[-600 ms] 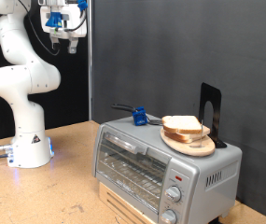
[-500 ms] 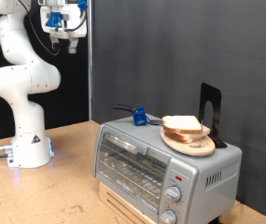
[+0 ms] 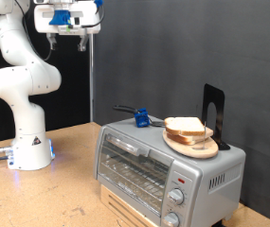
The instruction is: Make a piece of toast with the oven
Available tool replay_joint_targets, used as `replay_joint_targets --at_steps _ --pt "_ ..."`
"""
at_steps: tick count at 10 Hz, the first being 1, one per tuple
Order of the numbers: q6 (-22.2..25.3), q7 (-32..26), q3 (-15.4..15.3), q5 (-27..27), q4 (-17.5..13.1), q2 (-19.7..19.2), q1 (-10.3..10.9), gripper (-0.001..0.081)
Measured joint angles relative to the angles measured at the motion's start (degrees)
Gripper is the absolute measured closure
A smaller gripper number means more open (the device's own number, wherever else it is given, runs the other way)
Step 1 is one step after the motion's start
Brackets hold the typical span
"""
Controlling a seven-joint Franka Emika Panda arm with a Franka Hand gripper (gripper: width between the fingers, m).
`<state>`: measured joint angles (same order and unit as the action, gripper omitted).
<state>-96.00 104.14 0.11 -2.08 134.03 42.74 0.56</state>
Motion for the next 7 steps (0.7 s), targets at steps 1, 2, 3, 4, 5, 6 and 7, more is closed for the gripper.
replay_joint_targets --at_steps 1,2,3,4,5,6,7 --pt "-1.5 -4.7 0.0 -1.4 -0.4 -1.4 0.5 -0.0003" --pt "-1.2 -2.6 0.0 -0.8 -0.3 -1.3 0.2 -0.0003" --pt "-1.2 -8.2 0.7 0.2 -0.1 -1.1 1.2 -0.0003" --pt "-3.3 -15.1 2.2 0.7 0.5 -1.0 2.8 -0.0003" --pt "-7.7 -21.3 3.2 0.5 1.8 -1.4 4.1 -0.0003" --pt "-13.0 -24.6 3.1 -2.3 3.0 -2.7 4.6 -0.0003" --pt "-14.1 -23.1 2.0 -5.0 3.2 -5.1 4.1 -0.0003"
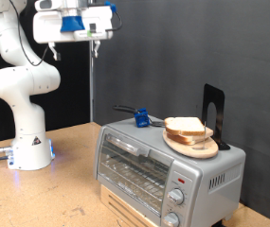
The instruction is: Make a piece of toast with the oven
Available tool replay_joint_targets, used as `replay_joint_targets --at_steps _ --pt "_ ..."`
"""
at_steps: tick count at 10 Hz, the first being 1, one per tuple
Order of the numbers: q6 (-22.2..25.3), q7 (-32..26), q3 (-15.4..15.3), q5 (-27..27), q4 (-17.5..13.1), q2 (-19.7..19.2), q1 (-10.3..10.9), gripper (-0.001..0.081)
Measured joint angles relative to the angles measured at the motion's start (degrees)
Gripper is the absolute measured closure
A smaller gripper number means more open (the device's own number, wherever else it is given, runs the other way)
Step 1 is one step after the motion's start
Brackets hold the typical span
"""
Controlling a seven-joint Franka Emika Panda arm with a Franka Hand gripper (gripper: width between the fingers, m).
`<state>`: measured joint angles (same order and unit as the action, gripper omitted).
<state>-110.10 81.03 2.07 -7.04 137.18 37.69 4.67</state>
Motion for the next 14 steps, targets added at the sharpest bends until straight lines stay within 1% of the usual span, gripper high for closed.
replay_joint_targets --at_steps 1,2,3,4,5,6,7,8,9,11,14 --pt "2.0 2.1 -1.9 -1.6 -2.9 -3.8 -1.5 -0.0003" --pt "1.2 1.3 -1.7 -0.8 -2.5 -3.4 -1.4 -0.0003" --pt "-0.3 -4.1 -0.2 2.4 -1.8 -2.5 -0.3 -0.0003" --pt "-0.7 -11.4 2.2 5.4 -1.2 -1.5 1.6 -0.0003" --pt "-1.3 -18.9 4.2 6.9 -0.8 -1.2 3.4 -0.0003" --pt "-4.8 -25.7 5.5 7.1 0.1 -1.5 5.0 -0.0003" --pt "-9.3 -30.5 6.2 7.0 1.4 -2.5 6.0 -0.0003" --pt "-12.6 -31.5 6.1 6.6 2.3 -4.1 6.1 -0.0003" --pt "-14.1 -30.4 5.7 6.3 2.5 -6.2 6.0 -0.0003" --pt "-16.1 -27.5 5.0 5.9 2.8 -10.1 5.8 -0.0003" --pt "-19.7 -23.7 4.1 5.4 4.2 -13.6 5.7 -0.0003"
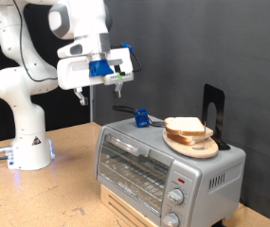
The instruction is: Make a piece of toast with the oven
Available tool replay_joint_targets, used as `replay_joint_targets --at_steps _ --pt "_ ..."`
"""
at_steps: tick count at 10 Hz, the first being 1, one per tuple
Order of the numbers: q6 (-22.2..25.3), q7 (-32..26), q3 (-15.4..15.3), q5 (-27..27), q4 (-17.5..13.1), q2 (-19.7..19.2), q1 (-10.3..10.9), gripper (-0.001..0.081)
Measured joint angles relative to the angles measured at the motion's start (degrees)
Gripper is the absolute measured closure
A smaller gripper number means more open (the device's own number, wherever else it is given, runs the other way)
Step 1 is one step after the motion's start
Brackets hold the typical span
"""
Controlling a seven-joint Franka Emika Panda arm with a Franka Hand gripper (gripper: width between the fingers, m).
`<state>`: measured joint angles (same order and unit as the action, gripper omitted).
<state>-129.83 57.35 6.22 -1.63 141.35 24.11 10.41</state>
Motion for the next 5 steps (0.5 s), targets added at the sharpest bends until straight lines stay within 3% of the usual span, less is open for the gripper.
replay_joint_targets --at_steps 2,3,5 --pt "-4.5 8.2 -2.6 -2.1 1.9 -1.0 -1.6 -0.0003" --pt "-4.2 6.6 -2.4 -1.7 1.8 -1.0 -1.5 -0.0003" --pt "-0.7 -3.3 0.3 6.7 0.6 -1.0 1.0 -0.0003"
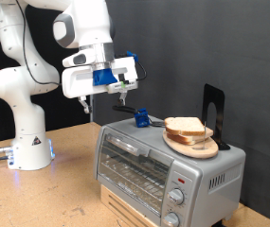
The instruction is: Make a piece of toast with the oven
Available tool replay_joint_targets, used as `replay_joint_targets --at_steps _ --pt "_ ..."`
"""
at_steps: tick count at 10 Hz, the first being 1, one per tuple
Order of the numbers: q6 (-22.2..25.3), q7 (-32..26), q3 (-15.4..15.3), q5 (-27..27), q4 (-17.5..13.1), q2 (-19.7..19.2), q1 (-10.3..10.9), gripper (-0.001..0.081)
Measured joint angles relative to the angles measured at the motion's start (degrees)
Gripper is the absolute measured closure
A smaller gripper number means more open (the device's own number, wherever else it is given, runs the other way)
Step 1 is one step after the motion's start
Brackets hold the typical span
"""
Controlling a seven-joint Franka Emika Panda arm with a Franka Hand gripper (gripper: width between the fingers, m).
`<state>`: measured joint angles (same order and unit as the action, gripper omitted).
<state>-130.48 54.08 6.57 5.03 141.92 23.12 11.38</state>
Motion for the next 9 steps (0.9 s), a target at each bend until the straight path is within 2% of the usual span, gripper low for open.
replay_joint_targets --at_steps 2,4,6,9 --pt "5.8 -7.6 1.9 6.5 -2.4 -0.6 2.3 -0.0003" --pt "8.8 -8.1 1.8 7.6 -3.0 -1.9 2.6 -0.0003" --pt "8.5 -8.0 1.8 7.6 -2.9 -4.1 2.6 -0.0003" --pt "4.8 -8.1 1.8 6.4 -1.5 -6.4 2.5 -0.0003"
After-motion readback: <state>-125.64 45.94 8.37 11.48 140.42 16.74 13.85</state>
